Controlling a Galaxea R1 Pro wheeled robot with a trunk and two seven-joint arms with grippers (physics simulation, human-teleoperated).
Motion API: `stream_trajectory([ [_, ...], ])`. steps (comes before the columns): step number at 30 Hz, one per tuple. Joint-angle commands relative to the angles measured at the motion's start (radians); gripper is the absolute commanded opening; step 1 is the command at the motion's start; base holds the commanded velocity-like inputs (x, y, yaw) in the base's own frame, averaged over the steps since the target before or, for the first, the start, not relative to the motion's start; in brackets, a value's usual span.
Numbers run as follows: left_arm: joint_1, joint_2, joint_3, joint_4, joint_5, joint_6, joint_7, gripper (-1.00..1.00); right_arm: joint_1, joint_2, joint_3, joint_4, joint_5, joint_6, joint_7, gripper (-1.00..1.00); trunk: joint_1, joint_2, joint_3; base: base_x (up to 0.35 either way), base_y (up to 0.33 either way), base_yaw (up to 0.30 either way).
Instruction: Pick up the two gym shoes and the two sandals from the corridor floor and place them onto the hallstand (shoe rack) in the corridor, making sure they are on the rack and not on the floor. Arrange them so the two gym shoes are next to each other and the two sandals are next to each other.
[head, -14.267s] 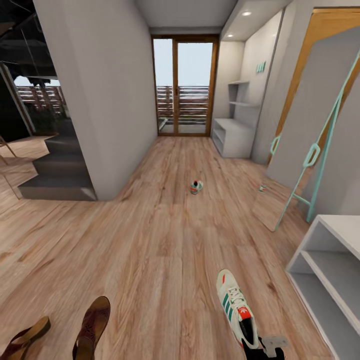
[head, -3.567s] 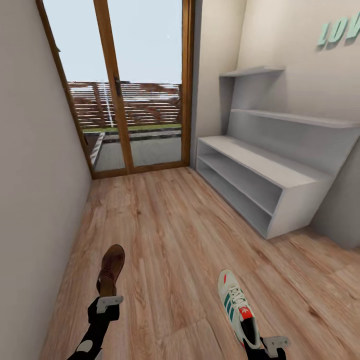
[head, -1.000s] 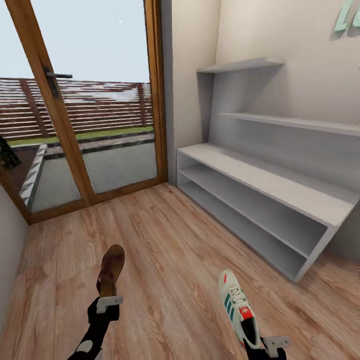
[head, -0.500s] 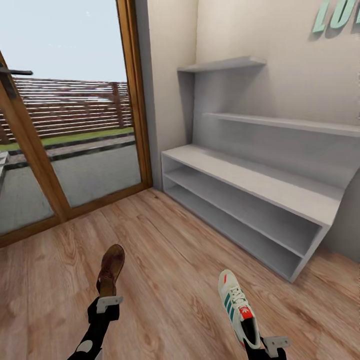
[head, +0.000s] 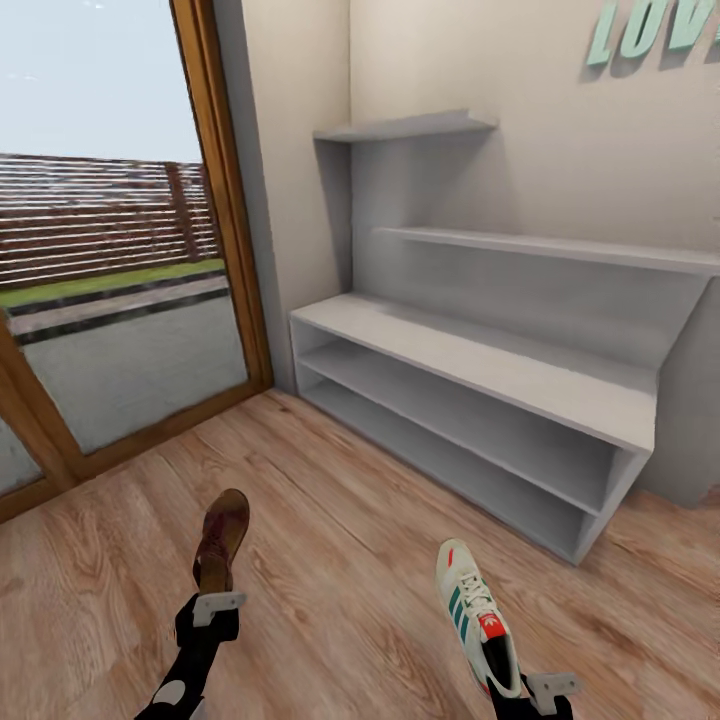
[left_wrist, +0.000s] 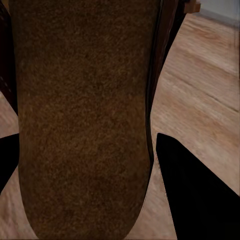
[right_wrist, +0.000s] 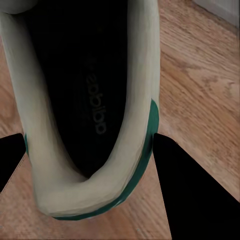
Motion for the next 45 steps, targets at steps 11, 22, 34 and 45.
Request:
stream_trajectory([
  [11,0.0,0.0,0.003,0.002,-0.008,-0.003,0.004,-1.0,-0.001,0.0,0.008,0.001,-0.01,-0.003,0.004,-1.0,0.0,0.0,-0.001,0.243,0.262,-0.268],
  [22,0.0,0.0,0.002,0.005,-0.007,-0.003,0.004,-1.0,-0.001,0.0,0.008,0.001,-0.01,-0.003,0.004,-1.0,0.0,0.0,-0.001,0.226,0.279,-0.268],
  [34,0.0,0.0,0.002,0.008,-0.007,-0.004,0.004,-1.0,-0.001,0.0,0.008,0.001,-0.01,-0.003,0.004,-1.0,0.0,0.0,-0.001,0.154,0.31,-0.268],
  [45,0.0,0.0,0.003,0.008,-0.007,-0.004,0.004,-1.0,-0.001,0.0,0.008,0.001,-0.01,-0.003,0.004,-1.0,0.0,0.0,-0.001,0.137,0.321,-0.268],
])
